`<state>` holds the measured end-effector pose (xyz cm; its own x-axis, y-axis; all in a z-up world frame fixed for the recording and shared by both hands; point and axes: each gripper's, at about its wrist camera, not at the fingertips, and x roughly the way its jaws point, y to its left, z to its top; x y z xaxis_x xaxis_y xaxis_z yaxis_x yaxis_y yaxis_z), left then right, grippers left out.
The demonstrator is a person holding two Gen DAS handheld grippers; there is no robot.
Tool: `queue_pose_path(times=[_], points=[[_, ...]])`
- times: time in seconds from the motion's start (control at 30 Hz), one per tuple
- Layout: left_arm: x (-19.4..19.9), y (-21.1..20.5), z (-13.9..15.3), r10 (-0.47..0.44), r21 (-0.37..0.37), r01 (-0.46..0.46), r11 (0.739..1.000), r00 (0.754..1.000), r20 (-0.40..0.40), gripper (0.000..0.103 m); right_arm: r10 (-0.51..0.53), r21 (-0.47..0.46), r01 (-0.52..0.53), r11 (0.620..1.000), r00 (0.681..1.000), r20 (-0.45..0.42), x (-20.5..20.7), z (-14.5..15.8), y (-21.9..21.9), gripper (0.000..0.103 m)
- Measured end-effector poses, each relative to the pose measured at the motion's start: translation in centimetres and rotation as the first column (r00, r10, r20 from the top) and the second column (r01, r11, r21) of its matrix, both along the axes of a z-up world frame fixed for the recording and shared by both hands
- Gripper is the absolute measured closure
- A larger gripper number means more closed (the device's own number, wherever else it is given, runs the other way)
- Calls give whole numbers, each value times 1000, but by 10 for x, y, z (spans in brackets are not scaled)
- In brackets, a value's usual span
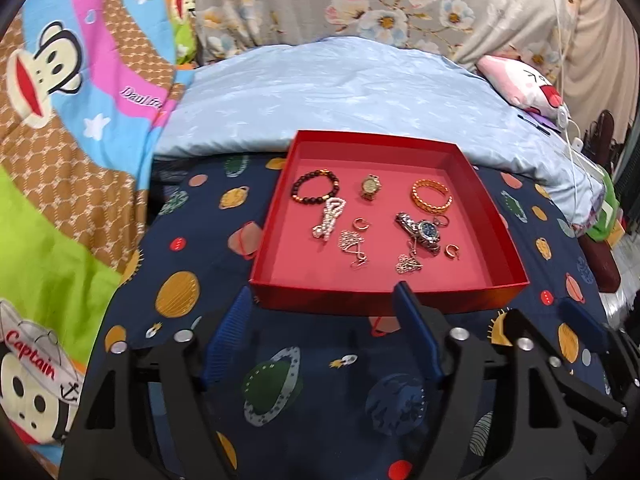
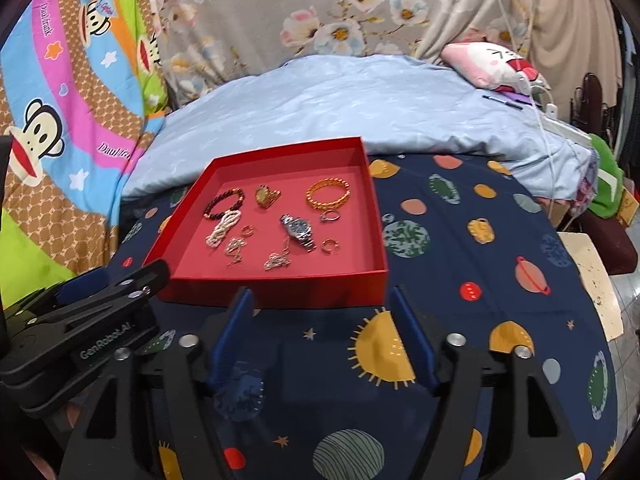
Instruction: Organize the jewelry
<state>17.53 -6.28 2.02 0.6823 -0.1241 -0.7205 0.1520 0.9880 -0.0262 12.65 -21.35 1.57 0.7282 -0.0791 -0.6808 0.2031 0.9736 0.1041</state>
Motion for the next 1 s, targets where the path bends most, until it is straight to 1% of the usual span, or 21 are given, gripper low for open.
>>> queue_pose_path(times=[0.03, 0.13, 0.27, 0.53, 1.0], points=[[-2, 1, 0, 8, 5, -8, 1000, 1000, 6, 22, -4, -4, 4, 1000, 1000, 5, -2, 0, -1, 28], [-6, 2, 1, 15, 23, -16, 1000, 1000, 24, 19, -16, -2, 16, 1000, 1000, 5, -6, 0, -3, 26], [-9, 3, -1, 32, 42, -33, 999, 999, 28, 19, -20, 6, 20, 1000, 1000, -6, -7, -3, -2, 26], [-7, 10, -9, 66, 34, -66, 997, 998, -5, 19, -24, 11, 24, 1000, 1000, -19, -5, -9, 2, 25], [-6, 13, -15, 86, 40, -85, 996, 996, -24, 19, -25, 10, 25, 1000, 999, -32, -3, -15, 6, 25]])
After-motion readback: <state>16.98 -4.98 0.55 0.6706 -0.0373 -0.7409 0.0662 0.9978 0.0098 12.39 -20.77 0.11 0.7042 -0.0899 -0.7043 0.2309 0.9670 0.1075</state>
